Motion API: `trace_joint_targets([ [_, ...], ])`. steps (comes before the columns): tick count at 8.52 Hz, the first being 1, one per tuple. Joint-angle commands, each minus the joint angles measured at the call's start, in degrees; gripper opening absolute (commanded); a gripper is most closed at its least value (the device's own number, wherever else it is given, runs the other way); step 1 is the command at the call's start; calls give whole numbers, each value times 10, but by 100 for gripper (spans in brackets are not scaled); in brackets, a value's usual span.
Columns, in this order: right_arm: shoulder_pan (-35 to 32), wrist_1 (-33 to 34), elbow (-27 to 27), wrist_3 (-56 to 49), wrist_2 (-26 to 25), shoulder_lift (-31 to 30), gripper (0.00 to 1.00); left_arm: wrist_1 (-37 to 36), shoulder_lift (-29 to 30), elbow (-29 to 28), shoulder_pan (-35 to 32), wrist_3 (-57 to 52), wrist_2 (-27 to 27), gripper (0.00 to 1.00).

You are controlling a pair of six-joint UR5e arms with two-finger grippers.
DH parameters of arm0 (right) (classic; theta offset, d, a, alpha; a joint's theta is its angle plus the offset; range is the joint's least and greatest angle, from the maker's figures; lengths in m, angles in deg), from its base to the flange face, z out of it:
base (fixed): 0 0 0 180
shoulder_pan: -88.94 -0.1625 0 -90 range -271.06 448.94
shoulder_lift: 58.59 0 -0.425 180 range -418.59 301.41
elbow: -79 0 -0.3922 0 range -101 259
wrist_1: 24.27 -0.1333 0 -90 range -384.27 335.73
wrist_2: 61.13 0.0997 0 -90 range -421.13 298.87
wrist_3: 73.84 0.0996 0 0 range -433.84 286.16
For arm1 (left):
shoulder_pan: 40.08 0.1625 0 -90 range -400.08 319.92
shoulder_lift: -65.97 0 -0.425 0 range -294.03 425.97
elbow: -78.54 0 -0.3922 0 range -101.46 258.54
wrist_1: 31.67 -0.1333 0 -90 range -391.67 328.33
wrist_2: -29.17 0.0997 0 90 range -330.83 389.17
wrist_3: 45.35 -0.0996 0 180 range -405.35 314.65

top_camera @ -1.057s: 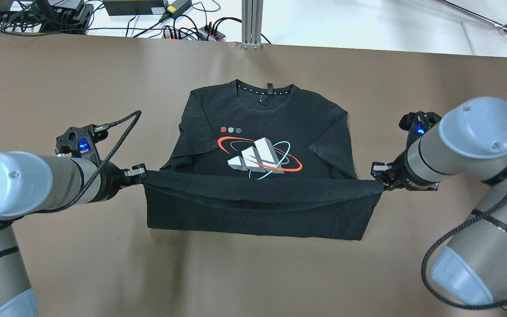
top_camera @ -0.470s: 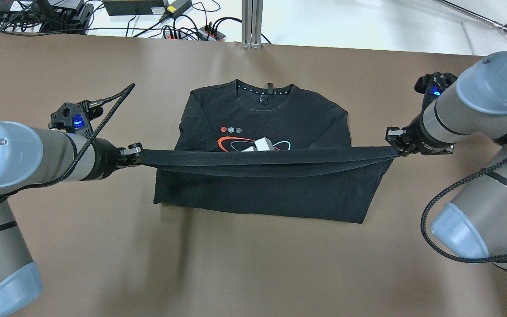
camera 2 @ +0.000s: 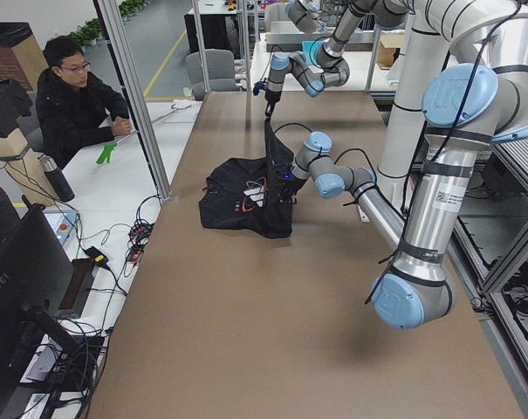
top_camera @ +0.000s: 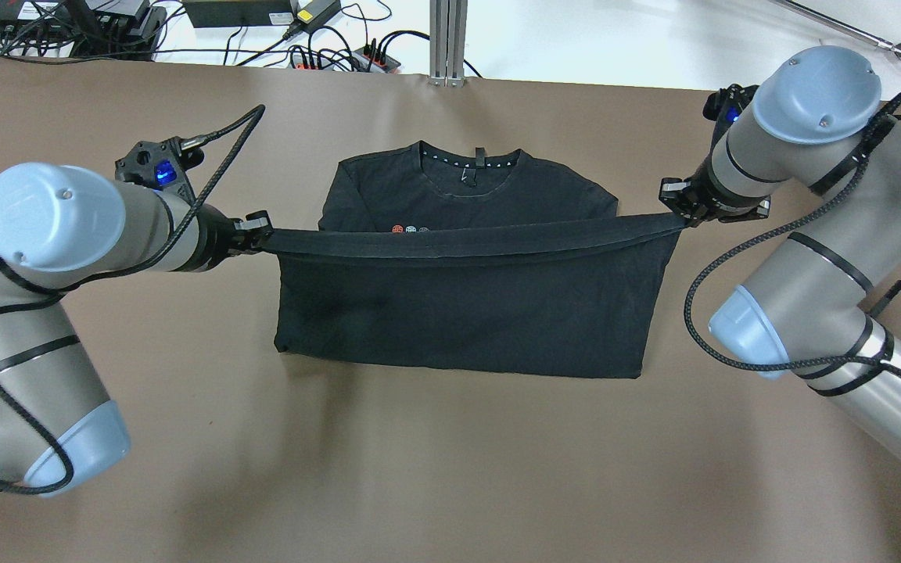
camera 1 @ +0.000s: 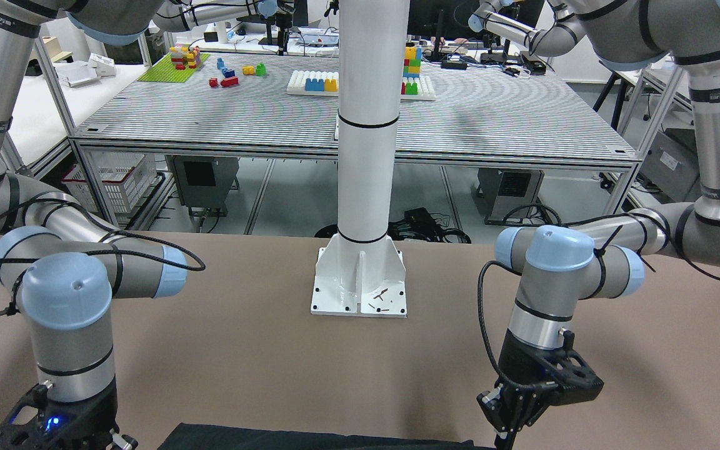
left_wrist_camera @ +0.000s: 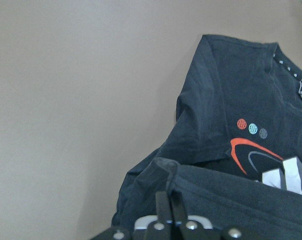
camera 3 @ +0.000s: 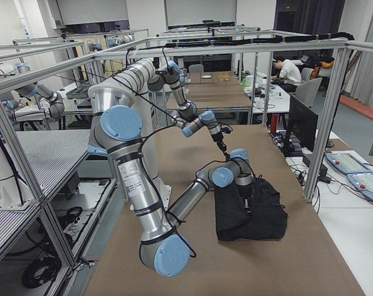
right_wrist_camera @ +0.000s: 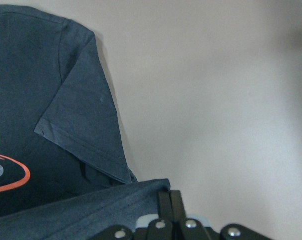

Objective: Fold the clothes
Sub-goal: 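Carry the hem with both grippers toward the collar and release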

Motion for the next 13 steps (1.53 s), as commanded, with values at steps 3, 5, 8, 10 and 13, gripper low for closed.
trace_joint_targets([
  [3,-11,-113,156,-12,0,57,0,9,96,-148,-49,-35,-2,0],
  [5,-10,-200,229,-11,-4,57,0,75,144,-246,-52,-35,-2,0],
  [8,-2,-227,256,-6,-51,60,0,238,188,-424,-63,-36,0,5],
  [10,0,-237,279,-5,-54,80,16,283,200,-471,-75,-36,0,18],
  [13,2,-258,313,82,-95,113,61,284,200,-478,-81,-36,2,51],
])
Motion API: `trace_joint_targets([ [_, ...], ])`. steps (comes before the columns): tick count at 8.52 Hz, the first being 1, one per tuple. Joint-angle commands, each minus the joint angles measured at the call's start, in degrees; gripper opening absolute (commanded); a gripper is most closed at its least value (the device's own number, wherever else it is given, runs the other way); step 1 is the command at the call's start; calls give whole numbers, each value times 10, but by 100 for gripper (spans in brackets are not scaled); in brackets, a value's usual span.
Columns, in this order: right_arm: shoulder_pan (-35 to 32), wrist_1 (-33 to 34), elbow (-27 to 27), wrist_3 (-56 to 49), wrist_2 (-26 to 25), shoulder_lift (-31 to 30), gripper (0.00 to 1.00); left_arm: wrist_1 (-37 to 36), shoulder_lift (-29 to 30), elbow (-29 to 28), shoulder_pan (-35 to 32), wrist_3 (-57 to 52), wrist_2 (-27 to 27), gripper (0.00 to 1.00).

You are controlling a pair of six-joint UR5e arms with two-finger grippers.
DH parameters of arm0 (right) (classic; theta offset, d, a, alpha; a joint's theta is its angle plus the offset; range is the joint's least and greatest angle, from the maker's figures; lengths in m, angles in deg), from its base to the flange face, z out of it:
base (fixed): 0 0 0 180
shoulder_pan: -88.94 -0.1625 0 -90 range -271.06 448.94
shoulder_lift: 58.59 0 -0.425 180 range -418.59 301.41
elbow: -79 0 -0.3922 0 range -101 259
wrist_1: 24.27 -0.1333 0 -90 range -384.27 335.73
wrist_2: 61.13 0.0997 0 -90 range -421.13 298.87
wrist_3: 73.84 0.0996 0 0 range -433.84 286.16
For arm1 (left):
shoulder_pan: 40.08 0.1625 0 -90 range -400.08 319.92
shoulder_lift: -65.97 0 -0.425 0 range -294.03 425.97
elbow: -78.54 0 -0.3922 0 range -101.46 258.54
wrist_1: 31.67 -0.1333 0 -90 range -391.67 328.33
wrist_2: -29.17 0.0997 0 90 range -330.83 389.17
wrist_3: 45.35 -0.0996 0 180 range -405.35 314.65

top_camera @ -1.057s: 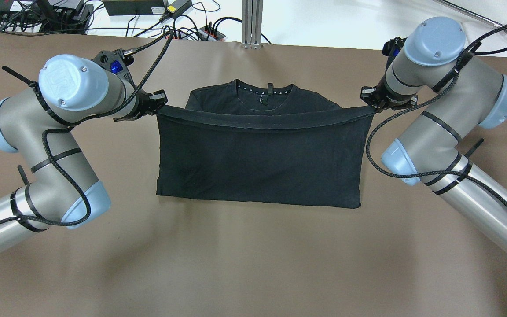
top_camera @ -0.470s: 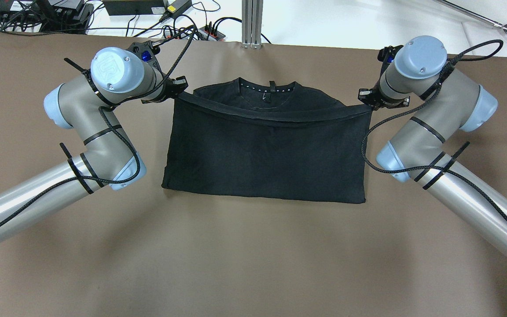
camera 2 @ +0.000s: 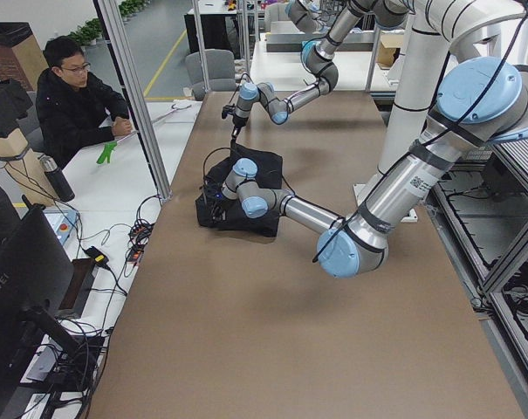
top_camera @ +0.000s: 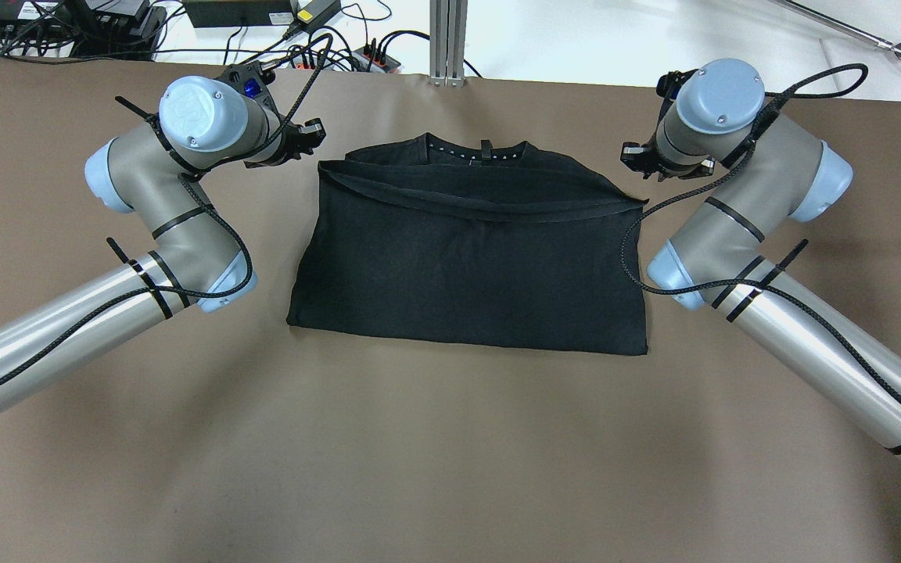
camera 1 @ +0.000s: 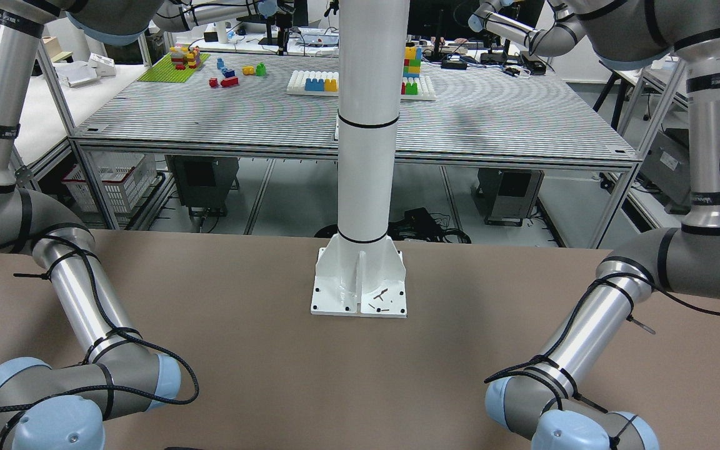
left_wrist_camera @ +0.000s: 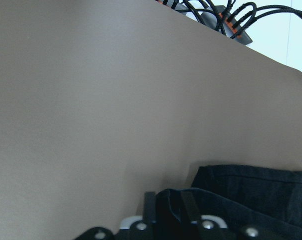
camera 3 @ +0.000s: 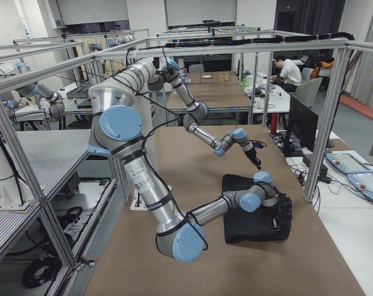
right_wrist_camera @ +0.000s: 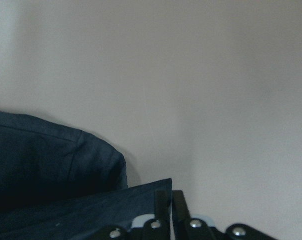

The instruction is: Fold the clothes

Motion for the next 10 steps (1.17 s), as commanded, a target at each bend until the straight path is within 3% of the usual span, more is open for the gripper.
trace_joint_targets([
  [1,1,-13,8,80,-23,19,68,4,1,-6,-4,1,1,51],
  [2,4,-13,-10,96,-22,8,69,4,1,-6,-5,1,2,51],
  [4,54,-46,-166,101,-18,-119,69,5,0,0,-11,2,2,52],
  [5,77,-55,-208,110,-18,-164,69,5,0,0,-11,1,2,52],
  [8,144,-168,-212,210,-23,-242,68,4,0,0,-20,-3,2,52],
  [10,148,-188,-210,213,-23,-258,67,0,1,0,-21,-3,4,52],
])
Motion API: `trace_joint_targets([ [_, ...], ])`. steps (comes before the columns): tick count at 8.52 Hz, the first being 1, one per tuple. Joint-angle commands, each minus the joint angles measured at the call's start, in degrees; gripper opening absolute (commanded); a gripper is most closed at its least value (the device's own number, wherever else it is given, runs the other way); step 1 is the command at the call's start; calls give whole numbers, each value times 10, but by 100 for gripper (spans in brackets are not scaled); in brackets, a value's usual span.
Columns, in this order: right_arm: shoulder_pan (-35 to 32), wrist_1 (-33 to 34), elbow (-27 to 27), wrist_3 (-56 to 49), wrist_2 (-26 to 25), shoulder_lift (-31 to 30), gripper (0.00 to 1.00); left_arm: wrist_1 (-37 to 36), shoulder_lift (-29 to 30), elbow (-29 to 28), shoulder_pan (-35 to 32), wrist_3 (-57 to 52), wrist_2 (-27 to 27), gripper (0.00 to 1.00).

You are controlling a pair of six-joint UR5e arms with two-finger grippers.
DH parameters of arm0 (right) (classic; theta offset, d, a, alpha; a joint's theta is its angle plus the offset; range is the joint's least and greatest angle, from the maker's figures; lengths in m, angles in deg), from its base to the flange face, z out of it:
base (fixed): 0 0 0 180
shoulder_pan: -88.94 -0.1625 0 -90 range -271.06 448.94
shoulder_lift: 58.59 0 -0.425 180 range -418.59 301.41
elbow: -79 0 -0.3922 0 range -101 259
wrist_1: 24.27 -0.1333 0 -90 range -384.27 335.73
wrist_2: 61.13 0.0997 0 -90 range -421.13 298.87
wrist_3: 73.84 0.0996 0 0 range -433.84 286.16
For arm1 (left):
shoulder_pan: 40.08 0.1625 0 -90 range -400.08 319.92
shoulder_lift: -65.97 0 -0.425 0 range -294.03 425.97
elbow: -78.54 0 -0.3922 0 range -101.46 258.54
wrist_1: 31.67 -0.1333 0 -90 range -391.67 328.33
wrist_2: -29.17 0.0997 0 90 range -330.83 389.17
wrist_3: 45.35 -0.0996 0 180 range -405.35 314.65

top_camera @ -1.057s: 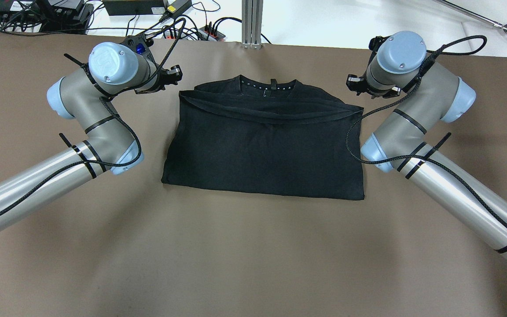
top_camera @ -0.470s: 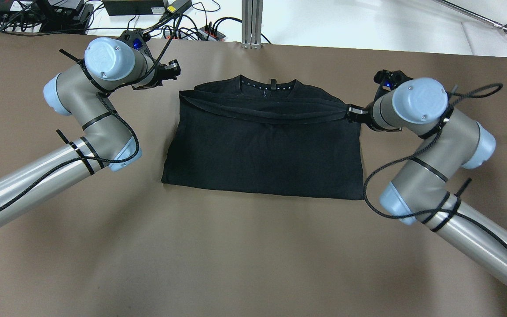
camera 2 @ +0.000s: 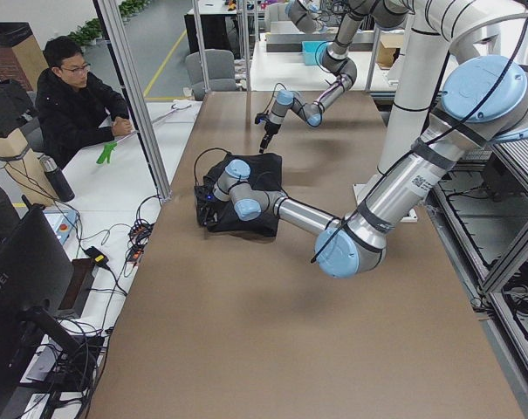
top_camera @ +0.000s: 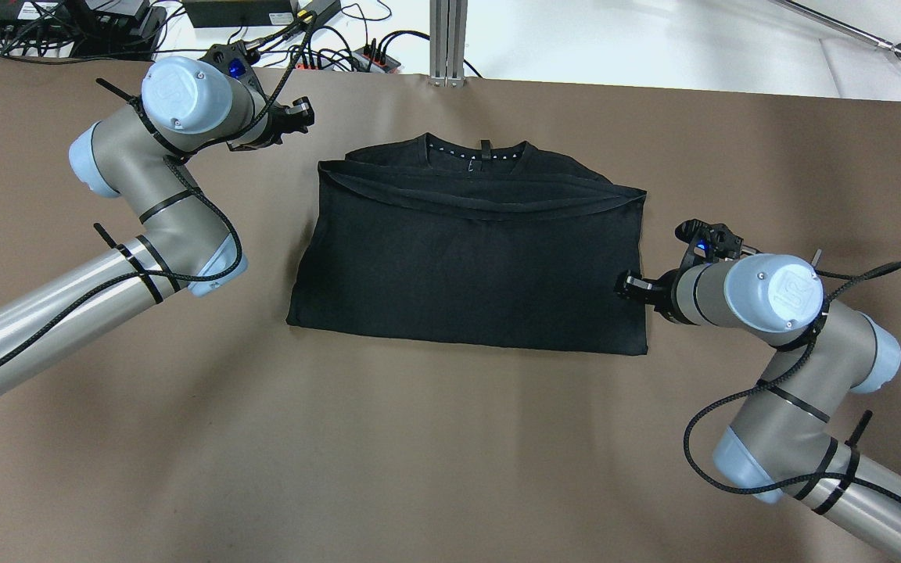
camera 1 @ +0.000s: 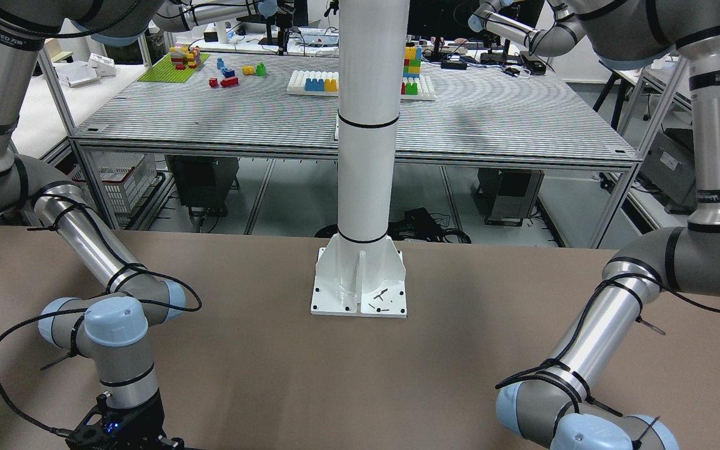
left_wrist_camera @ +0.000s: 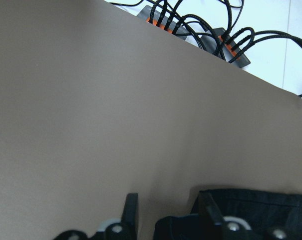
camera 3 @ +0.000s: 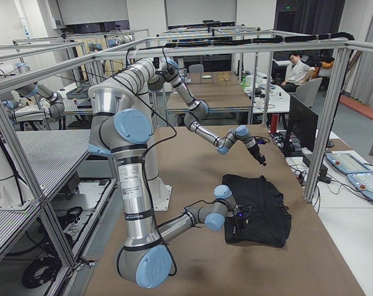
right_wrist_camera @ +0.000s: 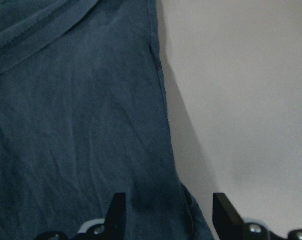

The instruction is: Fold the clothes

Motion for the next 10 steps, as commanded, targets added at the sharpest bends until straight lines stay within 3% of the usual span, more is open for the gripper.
trace_joint_targets([
  [1,24,-30,2,13,-1,-31,67,-4,2,0,-2,0,1,52],
  [5,42,-42,15,32,-1,-32,64,-9,16,0,-6,0,3,52],
  [7,42,-47,10,38,0,-37,55,-16,25,-2,-6,0,3,52],
  [9,42,-47,4,49,2,-39,14,-32,38,-4,-6,1,4,52],
  [10,42,-47,-9,49,3,-45,5,-35,44,-6,-6,2,4,52],
])
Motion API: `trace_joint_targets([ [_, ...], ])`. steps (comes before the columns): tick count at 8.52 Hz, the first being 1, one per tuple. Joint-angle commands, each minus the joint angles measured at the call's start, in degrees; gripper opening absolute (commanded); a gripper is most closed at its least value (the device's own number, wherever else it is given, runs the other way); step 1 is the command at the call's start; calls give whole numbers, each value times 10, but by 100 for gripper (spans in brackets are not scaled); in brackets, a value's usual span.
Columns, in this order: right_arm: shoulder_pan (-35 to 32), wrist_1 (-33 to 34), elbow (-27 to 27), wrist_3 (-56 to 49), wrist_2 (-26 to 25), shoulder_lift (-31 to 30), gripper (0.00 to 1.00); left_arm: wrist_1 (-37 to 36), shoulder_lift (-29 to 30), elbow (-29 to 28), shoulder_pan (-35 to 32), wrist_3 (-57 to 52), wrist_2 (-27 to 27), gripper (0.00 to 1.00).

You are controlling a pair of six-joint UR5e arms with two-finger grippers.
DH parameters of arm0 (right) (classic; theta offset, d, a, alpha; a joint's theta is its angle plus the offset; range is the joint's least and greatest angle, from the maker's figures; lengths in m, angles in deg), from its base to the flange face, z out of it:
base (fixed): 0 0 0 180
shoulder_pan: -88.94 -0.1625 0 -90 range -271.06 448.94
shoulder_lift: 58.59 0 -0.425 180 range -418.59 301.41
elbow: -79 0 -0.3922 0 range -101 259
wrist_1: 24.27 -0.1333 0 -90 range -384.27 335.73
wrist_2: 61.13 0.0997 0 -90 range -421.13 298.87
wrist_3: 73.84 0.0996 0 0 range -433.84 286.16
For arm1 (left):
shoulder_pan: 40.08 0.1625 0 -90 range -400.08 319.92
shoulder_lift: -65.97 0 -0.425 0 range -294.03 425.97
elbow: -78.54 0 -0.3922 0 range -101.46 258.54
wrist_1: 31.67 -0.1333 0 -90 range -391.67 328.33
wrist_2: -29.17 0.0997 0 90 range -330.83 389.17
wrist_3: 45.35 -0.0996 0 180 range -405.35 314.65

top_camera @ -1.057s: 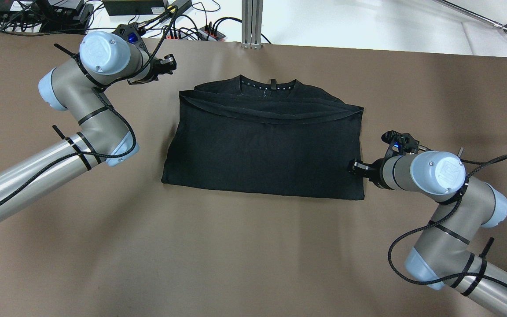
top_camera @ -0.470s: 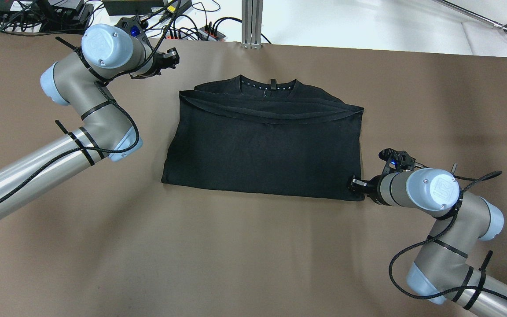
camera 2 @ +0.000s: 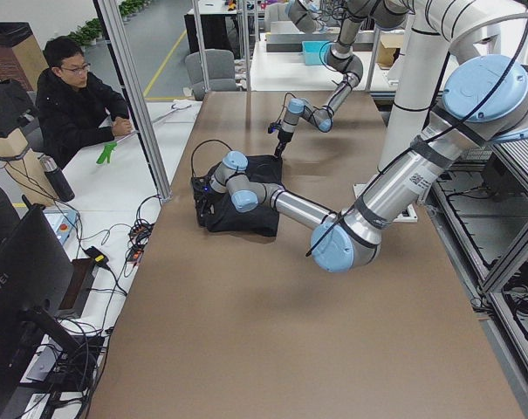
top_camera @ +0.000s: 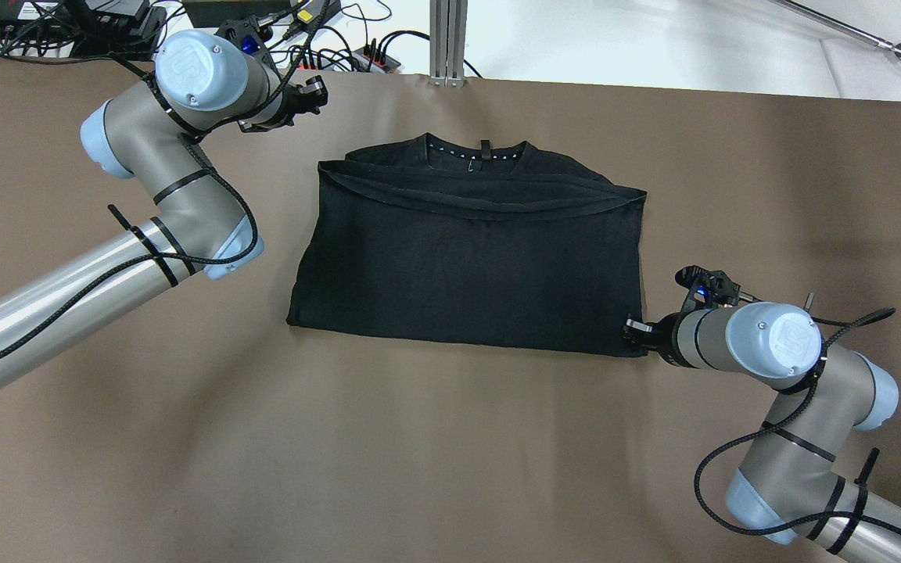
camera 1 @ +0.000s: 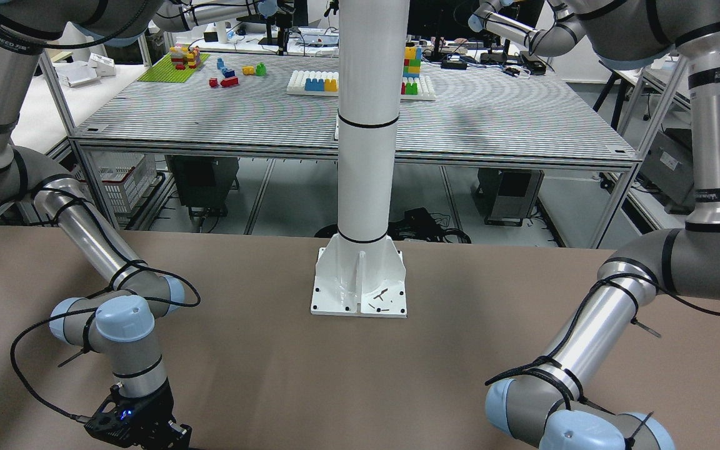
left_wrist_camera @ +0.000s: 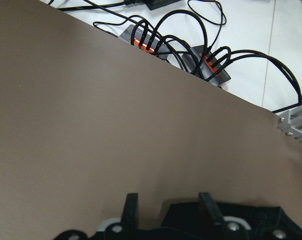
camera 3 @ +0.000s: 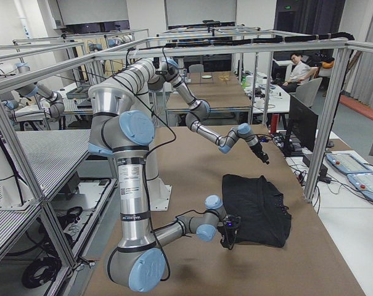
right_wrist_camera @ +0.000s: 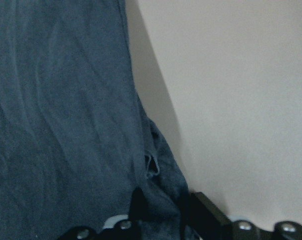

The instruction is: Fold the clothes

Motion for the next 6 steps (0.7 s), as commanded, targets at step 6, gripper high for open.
trace_joint_targets([
  [6,61,9,-141,85,52,-56,0,-53,42,-3,5,10,1,52],
])
